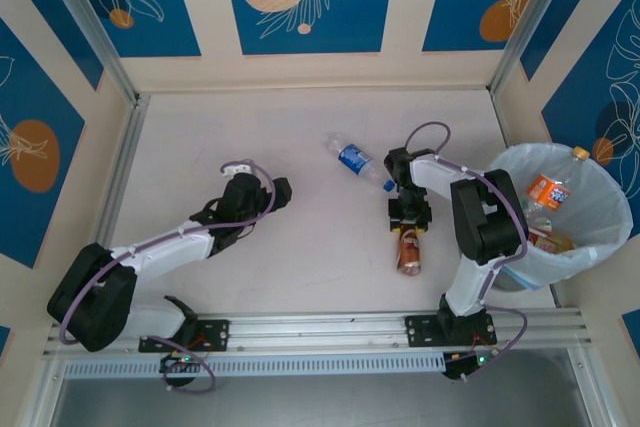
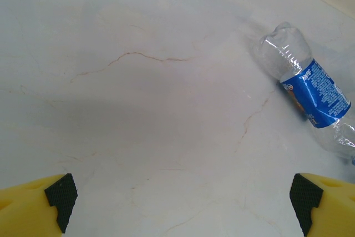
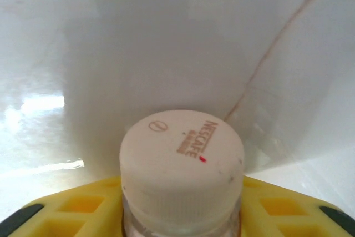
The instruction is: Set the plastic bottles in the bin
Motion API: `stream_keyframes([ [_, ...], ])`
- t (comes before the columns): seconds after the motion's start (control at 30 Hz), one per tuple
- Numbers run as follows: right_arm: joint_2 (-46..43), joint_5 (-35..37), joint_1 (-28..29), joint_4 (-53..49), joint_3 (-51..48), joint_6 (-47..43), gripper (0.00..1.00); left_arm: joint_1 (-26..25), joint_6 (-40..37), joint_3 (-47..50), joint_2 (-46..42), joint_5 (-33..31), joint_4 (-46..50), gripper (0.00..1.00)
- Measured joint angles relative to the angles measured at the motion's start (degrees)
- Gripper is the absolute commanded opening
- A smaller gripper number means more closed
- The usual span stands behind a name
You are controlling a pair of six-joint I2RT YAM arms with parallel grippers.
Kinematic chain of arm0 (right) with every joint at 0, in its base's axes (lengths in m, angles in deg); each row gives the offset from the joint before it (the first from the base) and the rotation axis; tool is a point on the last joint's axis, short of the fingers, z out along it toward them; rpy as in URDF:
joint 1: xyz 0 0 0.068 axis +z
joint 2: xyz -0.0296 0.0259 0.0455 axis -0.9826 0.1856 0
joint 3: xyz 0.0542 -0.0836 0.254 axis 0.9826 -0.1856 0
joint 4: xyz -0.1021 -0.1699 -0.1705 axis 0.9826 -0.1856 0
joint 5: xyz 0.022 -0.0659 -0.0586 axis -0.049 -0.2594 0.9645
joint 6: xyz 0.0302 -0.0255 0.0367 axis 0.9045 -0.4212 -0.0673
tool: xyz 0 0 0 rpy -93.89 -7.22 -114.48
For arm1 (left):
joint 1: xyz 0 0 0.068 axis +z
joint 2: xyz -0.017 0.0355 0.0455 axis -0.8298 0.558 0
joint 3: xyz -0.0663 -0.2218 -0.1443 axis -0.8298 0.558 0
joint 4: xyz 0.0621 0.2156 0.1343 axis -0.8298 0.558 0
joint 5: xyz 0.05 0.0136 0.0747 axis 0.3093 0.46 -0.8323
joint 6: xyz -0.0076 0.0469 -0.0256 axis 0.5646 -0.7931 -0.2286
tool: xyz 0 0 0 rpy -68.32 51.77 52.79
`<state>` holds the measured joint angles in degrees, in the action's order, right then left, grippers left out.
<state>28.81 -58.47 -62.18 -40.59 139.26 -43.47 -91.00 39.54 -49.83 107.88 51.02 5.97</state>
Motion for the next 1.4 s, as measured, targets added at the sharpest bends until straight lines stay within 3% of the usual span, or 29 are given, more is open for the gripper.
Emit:
stream_keyframes([
  [0.23, -4.96, -3.02, 1.77, 3.41, 0.22, -0.94, 0.25, 0.04, -0.04, 0.0, 0.0, 0.04, -0.02, 1.0],
  [0.6, -33.75, 3.72, 1.07, -2.19, 15.78, -3.19, 0.2, 0.2, -6.16, -2.67, 0.9, 7.21, -1.2, 1.0],
  [0.83, -47.36, 10.12, -12.79, -4.55, 25.59, -8.44, 0.19, 0.2, -10.54, -3.98, 1.09, 13.25, -3.96, 1.0],
  [0.97, -50.49, 14.08, -23.58, -3.02, 28.96, -13.03, 0.19, 0.17, -13.25, -4.52, 1.14, 17.16, -5.11, 1.0],
  [1.07, -51.93, 19.52, -27.96, 0.24, 29.27, -16.87, 0.19, 0.02, -14.43, -4.92, 1.14, 19.04, -5.88, 1.0],
  [1.17, -52.26, 19.98, -32.83, 3.93, 28.2, -18.16, 0.2, -0.09, -15.1, -5.16, 1.33, 20.24, -6.58, 1.0],
  [1.3, -49.64, 15.3, -37.83, 4.76, 26.03, -16.17, 0.31, -0.09, -15.15, -5.7, 2.12, 21.03, -6.6, 1.0],
  [1.4, -45.79, 11.17, -38.62, 5.14, 23.41, -14.12, 0.61, -0.09, -15.13, -5.7, 2.16, 21.05, -6.58, 1.0],
])
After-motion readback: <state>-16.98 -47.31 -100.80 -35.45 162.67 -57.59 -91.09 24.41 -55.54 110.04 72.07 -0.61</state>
